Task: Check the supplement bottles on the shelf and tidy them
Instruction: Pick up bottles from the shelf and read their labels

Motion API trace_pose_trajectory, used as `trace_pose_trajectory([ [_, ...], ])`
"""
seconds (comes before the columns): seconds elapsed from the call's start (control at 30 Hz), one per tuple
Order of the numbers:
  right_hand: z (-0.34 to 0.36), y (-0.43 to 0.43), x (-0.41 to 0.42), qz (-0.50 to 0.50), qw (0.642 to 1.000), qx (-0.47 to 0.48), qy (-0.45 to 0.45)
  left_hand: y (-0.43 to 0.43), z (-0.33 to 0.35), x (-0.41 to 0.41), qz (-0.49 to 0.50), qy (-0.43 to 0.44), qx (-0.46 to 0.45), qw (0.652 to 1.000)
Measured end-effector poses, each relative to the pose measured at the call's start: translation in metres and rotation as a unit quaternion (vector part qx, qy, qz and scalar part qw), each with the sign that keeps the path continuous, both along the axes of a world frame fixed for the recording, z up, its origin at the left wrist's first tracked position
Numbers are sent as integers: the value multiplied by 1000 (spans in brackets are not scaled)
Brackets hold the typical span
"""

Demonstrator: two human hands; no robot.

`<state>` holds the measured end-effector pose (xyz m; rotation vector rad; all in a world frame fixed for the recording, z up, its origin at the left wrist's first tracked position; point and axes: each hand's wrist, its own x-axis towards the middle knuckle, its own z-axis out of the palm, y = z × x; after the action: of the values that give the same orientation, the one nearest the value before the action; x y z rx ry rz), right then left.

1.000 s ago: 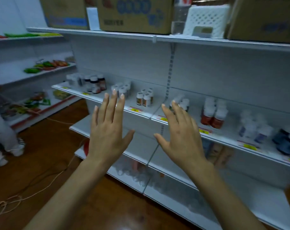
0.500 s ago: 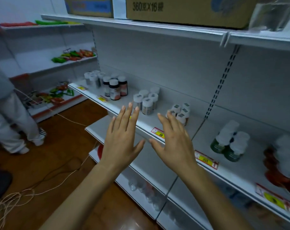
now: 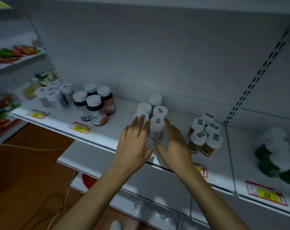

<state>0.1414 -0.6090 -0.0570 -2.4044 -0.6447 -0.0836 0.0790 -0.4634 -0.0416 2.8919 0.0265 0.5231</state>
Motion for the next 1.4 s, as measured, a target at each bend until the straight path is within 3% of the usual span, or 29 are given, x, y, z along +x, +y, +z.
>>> trace_pose_trajectory([
  [0.13, -12, 35, 5, -82, 996, 27, 39, 38, -2, 25, -71, 31, 8, 997],
  [0.37, -13, 55, 5, -178, 978, 103, 41, 64, -3, 34, -147, -14, -23, 989],
  [0.47, 10, 51, -9, -202, 936, 277, 77, 57, 11, 29, -168, -41, -114, 978],
  [0.57, 46, 41, -32, -164, 873, 440, 128, 38, 31, 10, -172, -32, -285, 942],
  [0.63, 67, 35, -49, -145, 847, 492, 142, 24, 43, -7, -153, 9, -403, 902],
  [0.73, 88, 28, -72, -134, 847, 492, 151, 9, 59, -30, -125, 23, -526, 841],
  [0.87, 88, 15, -95, -134, 852, 482, 155, -6, 74, -49, -73, 137, -751, 642],
  [1.0, 81, 8, -114, -141, 862, 472, 119, -15, 78, -63, -74, 204, -816, 537],
  [1.13, 79, 9, -128, -164, 900, 402, -33, -23, 83, -66, -101, 240, -845, 466],
  [1.27, 74, 15, -134, -170, 928, 320, -82, -27, 87, -64, -107, 228, -851, 460],
  [1.4, 72, 18, -136, -185, 932, 310, -33, -28, 84, -66, -94, 176, -826, 528],
])
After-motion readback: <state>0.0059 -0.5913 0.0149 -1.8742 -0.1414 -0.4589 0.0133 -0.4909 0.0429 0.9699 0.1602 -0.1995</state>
